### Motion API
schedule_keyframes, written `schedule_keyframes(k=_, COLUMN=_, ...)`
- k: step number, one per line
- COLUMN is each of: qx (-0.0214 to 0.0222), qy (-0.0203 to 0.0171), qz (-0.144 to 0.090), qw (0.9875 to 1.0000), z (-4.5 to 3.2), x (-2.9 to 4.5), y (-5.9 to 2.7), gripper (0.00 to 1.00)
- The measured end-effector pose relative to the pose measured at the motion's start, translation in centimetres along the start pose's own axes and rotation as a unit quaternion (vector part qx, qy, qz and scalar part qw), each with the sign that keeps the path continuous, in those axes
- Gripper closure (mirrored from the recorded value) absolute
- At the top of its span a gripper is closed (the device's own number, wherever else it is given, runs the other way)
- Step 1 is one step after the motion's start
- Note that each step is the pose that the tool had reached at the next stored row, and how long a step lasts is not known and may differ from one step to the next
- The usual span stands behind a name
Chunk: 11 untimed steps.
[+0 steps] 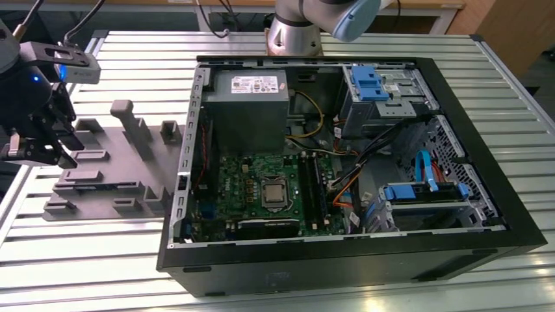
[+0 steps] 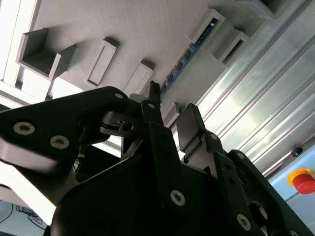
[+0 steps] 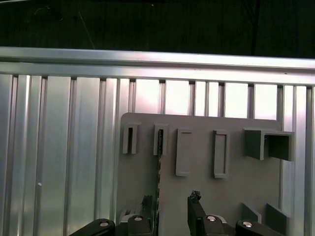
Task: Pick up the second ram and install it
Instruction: 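Pick up the second ram and move it above second insertion slot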
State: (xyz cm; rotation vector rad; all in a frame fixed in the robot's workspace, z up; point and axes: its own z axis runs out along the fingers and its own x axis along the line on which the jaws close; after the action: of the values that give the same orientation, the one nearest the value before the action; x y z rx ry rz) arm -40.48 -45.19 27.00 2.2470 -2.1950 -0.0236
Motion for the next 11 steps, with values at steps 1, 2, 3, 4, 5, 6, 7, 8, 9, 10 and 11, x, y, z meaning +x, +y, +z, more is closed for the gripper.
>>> schedule_keyframes(k=1, qx=0.0000, qy=0.0000, qz=0.000, qw=1.0000, z=0.03, x=0.00, y=0.00, gripper=0.59)
schedule_keyframes(k=2, qx=-0.0001, qy=0.0001, qz=0.000, qw=1.0000, z=0.02, x=0.00, y=0.00, gripper=0.59)
schedule_keyframes(k=3, qx=-0.0001, qy=0.0001, qz=0.000, qw=1.0000, z=0.03, x=0.00, y=0.00, gripper=0.59)
schedule_keyframes(k=4, qx=-0.0001, qy=0.0001, qz=0.000, qw=1.0000, z=0.03, x=0.00, y=0.00, gripper=0.59)
schedule_keyframes(k=5, qx=-0.0001, qy=0.0000, qz=0.000, qw=1.0000, z=0.03, x=0.00, y=0.00, gripper=0.59)
schedule_keyframes(k=6, qx=0.0000, qy=0.0000, qz=0.000, qw=1.0000, z=0.04, x=0.00, y=0.00, gripper=0.59)
schedule_keyframes(k=7, qx=0.0000, qy=0.0000, qz=0.000, qw=1.0000, z=0.04, x=0.00, y=0.00, gripper=0.59)
schedule_keyframes(k=8, qx=0.0000, qy=0.0000, qz=0.000, qw=1.0000, z=0.04, x=0.00, y=0.00, gripper=0.59)
schedule_keyframes(k=9, qx=0.0000, qy=0.0000, qz=0.000, qw=1.0000, z=0.04, x=0.00, y=0.00, gripper=0.59)
schedule_keyframes(k=10, qx=0.0000, qy=0.0000, qz=0.000, qw=1.0000, z=0.08, x=0.00, y=0.00, gripper=0.59)
schedule_keyframes(k=11, qx=0.0002, qy=-0.0001, qz=0.000, qw=1.0000, z=0.16, x=0.00, y=-0.01, gripper=0.59)
